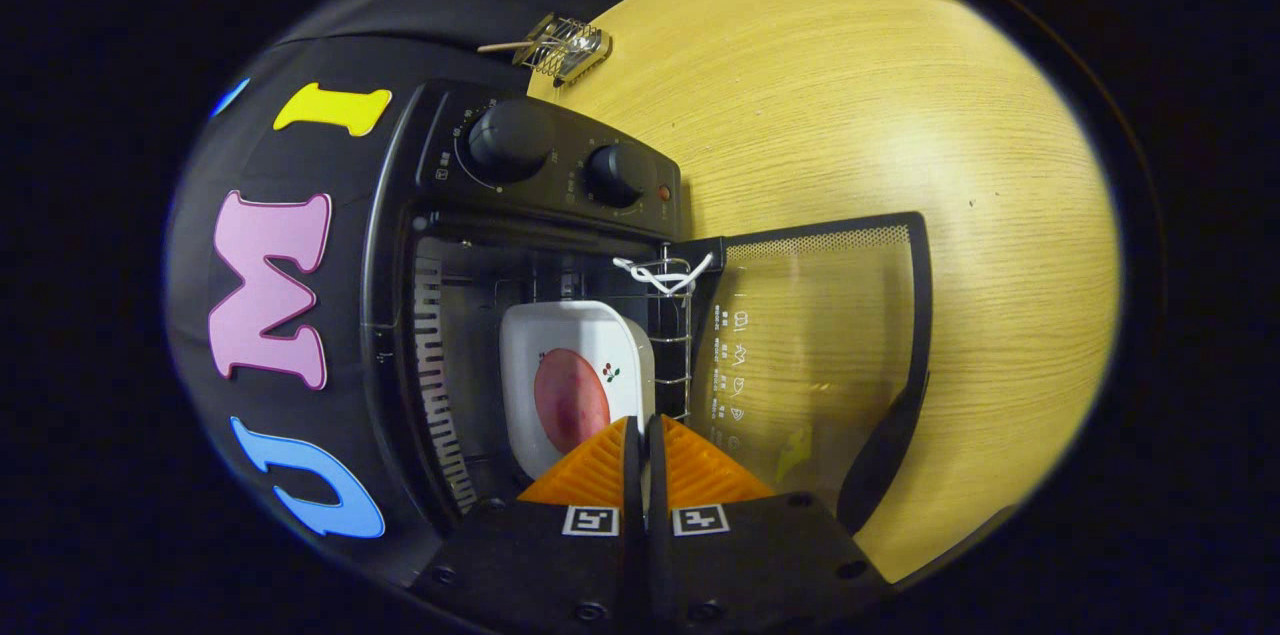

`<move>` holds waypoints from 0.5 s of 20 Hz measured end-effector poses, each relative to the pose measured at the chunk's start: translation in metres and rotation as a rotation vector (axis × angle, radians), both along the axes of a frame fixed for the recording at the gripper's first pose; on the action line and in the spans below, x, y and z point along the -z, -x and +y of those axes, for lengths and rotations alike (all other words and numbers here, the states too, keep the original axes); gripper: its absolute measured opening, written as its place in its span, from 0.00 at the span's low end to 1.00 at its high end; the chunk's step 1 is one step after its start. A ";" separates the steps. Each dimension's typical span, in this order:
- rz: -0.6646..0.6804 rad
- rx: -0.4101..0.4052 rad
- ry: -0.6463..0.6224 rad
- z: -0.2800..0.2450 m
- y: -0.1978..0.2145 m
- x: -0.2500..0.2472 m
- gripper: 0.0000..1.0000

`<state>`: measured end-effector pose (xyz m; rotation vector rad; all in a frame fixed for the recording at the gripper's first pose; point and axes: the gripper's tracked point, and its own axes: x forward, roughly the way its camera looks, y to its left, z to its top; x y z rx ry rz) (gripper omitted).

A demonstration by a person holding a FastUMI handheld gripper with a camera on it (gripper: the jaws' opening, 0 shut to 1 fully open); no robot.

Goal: Open the toaster oven, put the food inside, and close the toaster oven door.

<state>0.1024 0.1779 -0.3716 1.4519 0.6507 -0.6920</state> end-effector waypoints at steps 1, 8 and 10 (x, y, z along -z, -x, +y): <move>-0.008 0.001 -0.007 0.001 -0.003 0.000 0.05; -0.039 0.005 -0.051 0.009 -0.016 -0.002 0.10; -0.047 -0.006 -0.061 0.011 -0.016 -0.004 0.12</move>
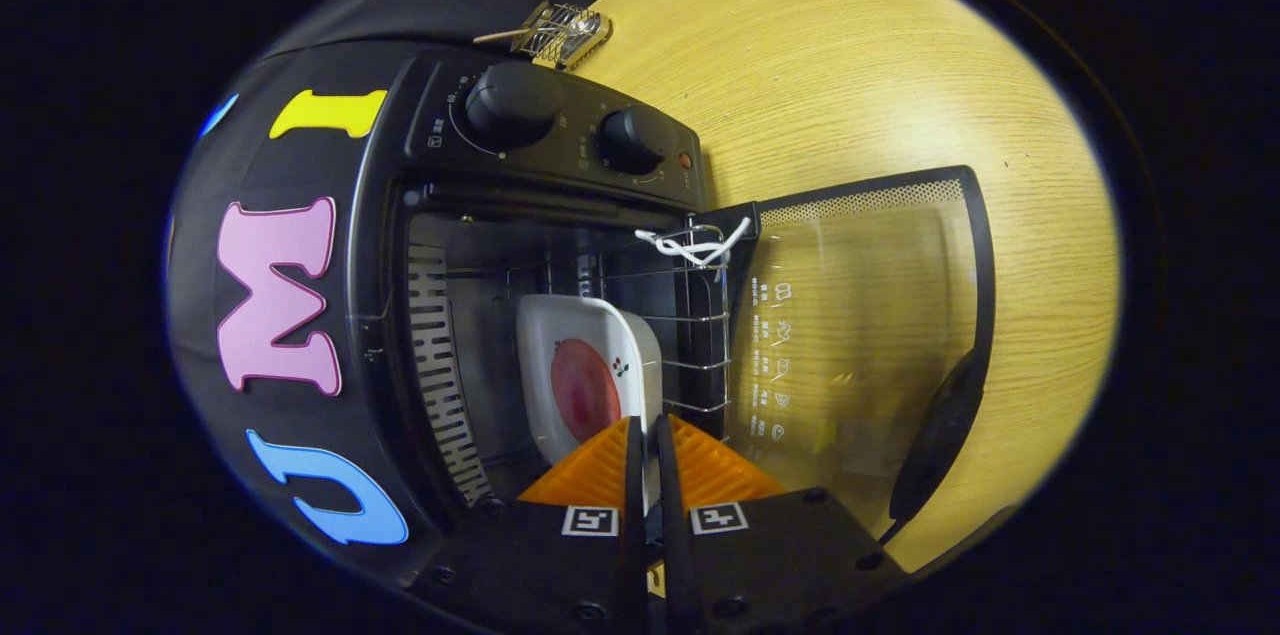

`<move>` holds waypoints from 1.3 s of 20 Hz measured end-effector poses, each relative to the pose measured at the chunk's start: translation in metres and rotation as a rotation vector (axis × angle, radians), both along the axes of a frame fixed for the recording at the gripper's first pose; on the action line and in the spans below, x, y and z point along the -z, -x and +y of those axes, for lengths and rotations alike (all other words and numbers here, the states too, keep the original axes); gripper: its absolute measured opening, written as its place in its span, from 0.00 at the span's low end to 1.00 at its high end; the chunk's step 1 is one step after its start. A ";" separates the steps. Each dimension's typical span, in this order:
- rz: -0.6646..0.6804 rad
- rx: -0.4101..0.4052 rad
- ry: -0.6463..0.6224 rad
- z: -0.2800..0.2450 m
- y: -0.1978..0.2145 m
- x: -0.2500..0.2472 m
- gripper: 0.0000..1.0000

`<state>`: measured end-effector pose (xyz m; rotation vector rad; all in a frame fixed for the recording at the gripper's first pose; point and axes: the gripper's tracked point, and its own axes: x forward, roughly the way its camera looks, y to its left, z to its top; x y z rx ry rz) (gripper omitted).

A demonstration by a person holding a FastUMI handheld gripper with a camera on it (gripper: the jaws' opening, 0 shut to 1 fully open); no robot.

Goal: Open the toaster oven, put the food inside, and close the toaster oven door.

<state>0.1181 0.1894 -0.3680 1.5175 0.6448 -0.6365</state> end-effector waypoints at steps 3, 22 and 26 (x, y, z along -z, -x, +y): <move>-0.042 -0.013 -0.007 0.000 -0.001 -0.011 0.38; -0.290 -0.626 0.209 -0.006 0.094 -0.116 0.98; -0.321 -0.875 0.543 -0.012 0.122 -0.120 0.98</move>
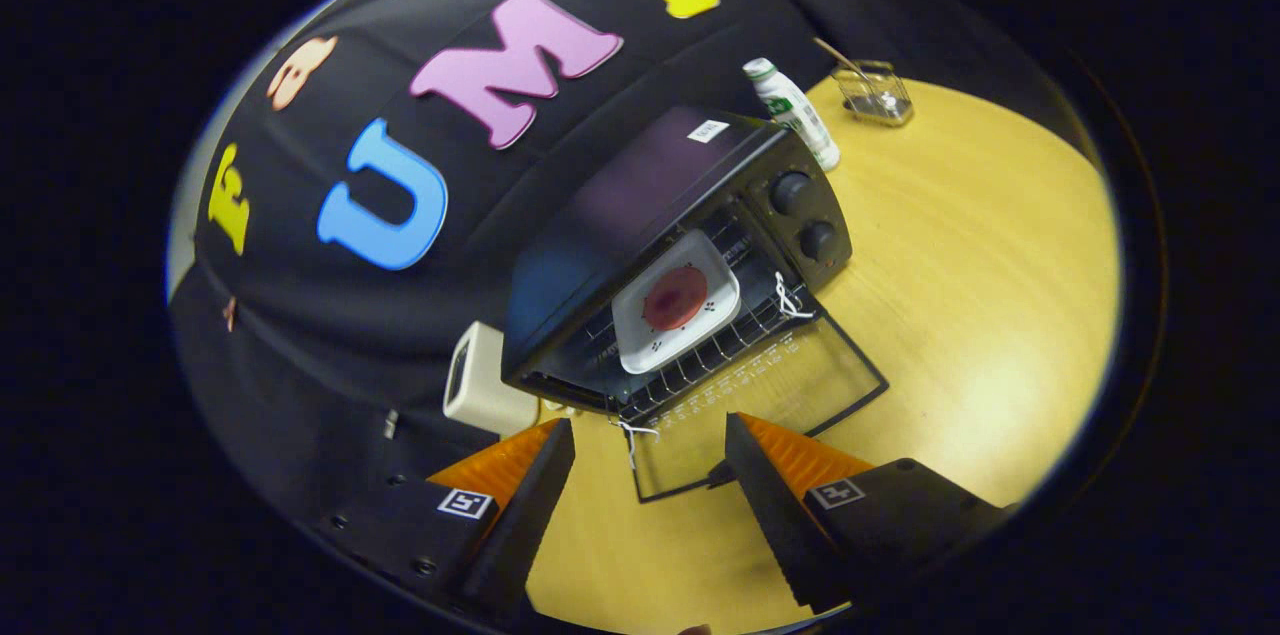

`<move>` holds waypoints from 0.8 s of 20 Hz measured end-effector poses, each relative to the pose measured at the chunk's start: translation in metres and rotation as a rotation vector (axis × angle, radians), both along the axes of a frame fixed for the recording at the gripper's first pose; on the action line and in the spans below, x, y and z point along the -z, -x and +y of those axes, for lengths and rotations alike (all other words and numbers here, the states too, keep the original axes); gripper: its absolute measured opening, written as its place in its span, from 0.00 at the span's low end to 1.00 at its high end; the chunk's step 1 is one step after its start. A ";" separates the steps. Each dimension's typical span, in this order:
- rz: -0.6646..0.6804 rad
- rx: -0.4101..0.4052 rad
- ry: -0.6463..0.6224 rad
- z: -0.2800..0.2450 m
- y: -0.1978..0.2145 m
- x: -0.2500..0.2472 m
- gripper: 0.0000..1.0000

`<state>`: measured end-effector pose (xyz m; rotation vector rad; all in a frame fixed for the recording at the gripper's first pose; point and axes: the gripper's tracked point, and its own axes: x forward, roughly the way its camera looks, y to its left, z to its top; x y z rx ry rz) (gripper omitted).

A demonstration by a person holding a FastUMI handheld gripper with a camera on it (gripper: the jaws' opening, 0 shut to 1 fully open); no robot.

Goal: Open the toaster oven, put the food inside, and close the toaster oven door.

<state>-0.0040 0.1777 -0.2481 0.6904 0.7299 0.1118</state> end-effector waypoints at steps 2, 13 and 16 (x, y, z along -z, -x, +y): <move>-0.032 -0.090 0.143 0.004 0.014 0.005 0.98; 0.100 -0.331 0.501 0.032 0.068 0.129 0.99; 0.113 -0.348 0.562 0.031 0.062 0.150 0.99</move>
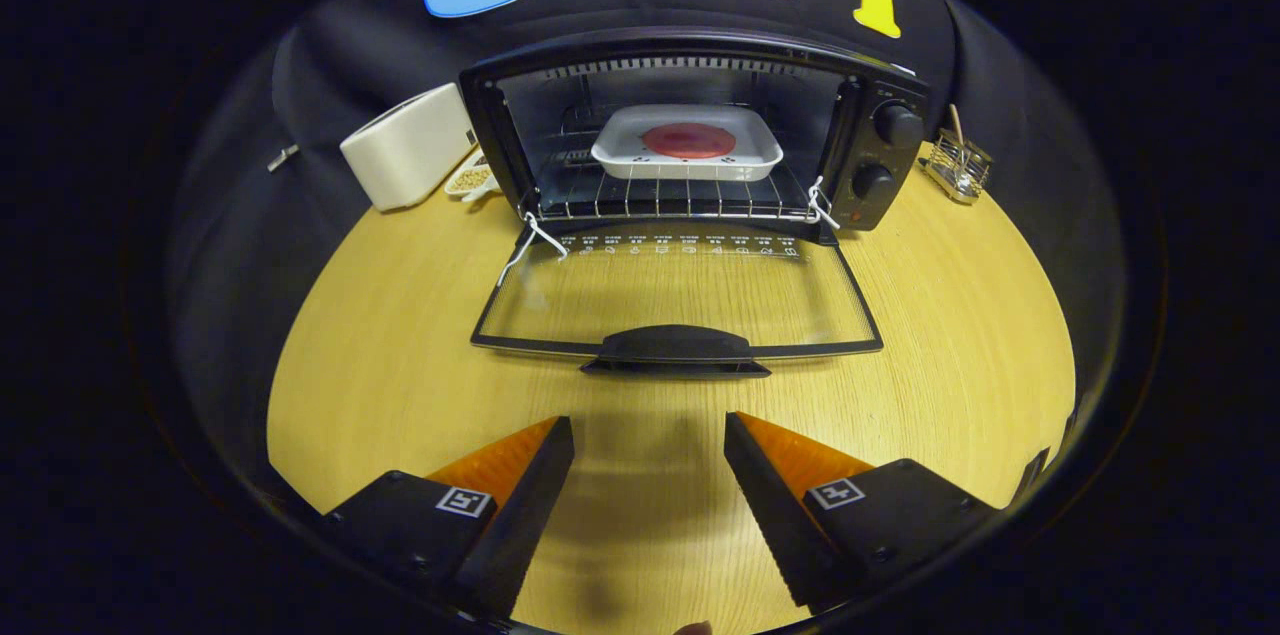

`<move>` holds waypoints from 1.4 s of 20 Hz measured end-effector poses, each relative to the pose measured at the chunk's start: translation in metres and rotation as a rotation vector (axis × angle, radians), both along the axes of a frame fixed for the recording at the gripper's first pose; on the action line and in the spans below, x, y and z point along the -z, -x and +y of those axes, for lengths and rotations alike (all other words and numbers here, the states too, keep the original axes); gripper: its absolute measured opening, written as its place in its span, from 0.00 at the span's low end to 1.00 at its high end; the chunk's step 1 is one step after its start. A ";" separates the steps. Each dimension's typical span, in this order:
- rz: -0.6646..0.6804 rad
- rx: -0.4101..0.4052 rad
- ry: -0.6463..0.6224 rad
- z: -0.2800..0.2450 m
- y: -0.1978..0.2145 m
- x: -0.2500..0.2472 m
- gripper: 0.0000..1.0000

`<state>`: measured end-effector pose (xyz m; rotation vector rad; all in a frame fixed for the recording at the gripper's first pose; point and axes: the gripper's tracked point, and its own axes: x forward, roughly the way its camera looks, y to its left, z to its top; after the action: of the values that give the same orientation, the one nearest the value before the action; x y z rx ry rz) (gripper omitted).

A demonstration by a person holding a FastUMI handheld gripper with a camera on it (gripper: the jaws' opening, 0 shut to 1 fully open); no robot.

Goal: Open the toaster oven, put the food inside, and close the toaster oven door.

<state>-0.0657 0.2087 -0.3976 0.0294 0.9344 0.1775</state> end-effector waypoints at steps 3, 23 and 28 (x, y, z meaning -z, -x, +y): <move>0.018 0.026 0.020 0.001 -0.009 0.017 0.99; -0.014 0.107 0.025 -0.012 -0.026 -0.002 0.97; -0.074 0.111 -0.010 -0.014 -0.027 -0.025 0.97</move>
<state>-0.0392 0.1947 -0.3726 0.0830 0.8561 0.0793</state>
